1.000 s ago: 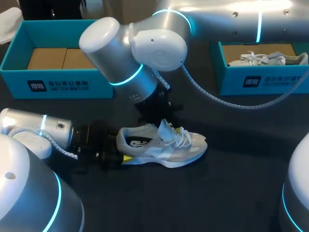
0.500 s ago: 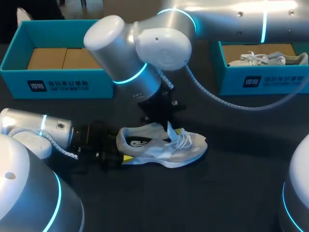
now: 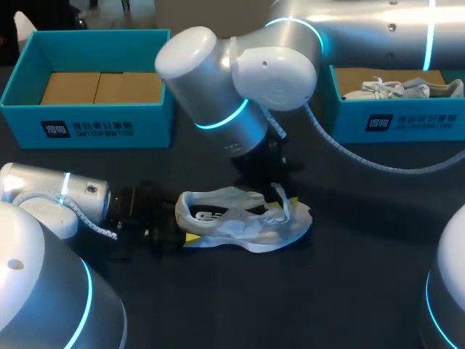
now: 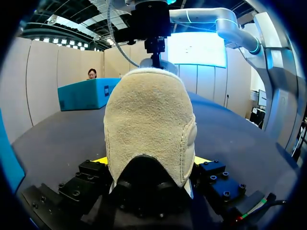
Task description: Take the shoe out of the shoebox, open the shoe tongue, remove and reinsert the insole, then place the shoe into the shoebox
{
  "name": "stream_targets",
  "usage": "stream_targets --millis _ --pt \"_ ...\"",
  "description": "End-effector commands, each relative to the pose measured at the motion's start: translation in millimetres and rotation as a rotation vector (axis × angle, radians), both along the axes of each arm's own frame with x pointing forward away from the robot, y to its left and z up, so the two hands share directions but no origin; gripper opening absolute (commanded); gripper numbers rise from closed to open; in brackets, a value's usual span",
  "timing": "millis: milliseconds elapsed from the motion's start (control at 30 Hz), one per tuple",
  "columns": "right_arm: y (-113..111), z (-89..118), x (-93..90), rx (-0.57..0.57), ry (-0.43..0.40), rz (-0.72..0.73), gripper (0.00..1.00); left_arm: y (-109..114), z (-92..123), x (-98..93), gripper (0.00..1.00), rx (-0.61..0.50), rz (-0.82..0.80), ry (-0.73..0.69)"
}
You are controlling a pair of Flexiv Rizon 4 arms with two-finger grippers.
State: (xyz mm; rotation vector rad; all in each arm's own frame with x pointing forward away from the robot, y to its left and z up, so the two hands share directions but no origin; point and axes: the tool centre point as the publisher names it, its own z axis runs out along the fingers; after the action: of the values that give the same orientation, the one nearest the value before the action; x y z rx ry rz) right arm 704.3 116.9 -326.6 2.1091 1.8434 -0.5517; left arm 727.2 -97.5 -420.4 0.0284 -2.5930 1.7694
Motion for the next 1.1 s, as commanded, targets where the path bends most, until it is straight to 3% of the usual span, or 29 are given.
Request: stream_targets --millis 33,333,400,567,933,1100 --pt "-16.4 -1.3 -6.6 -0.019 -0.263 -0.491 0.33 -0.9 -4.4 2.0 0.00 0.004 -0.001 0.001" --pt "-33.5 -6.4 1.9 -0.005 -0.248 -0.479 0.49 -0.9 -4.4 2.0 0.00 0.004 -0.001 0.001" --pt "-35.4 -8.2 4.4 -0.003 -0.246 -0.474 0.63 -0.9 -4.4 2.0 0.00 0.004 -0.001 0.001" --pt "-36.7 -14.9 9.5 0.010 -0.235 -0.467 0.81 -0.9 -4.4 2.0 0.00 0.004 -0.001 0.001" --pt "-26.6 -37.7 16.4 0.045 -0.196 -0.462 0.85 -0.9 -4.4 2.0 0.00 0.004 -0.001 0.001" --pt "-23.5 -32.1 16.5 0.051 -0.191 -0.463 0.87 -0.9 -4.4 2.0 0.00 0.004 -0.001 0.001"
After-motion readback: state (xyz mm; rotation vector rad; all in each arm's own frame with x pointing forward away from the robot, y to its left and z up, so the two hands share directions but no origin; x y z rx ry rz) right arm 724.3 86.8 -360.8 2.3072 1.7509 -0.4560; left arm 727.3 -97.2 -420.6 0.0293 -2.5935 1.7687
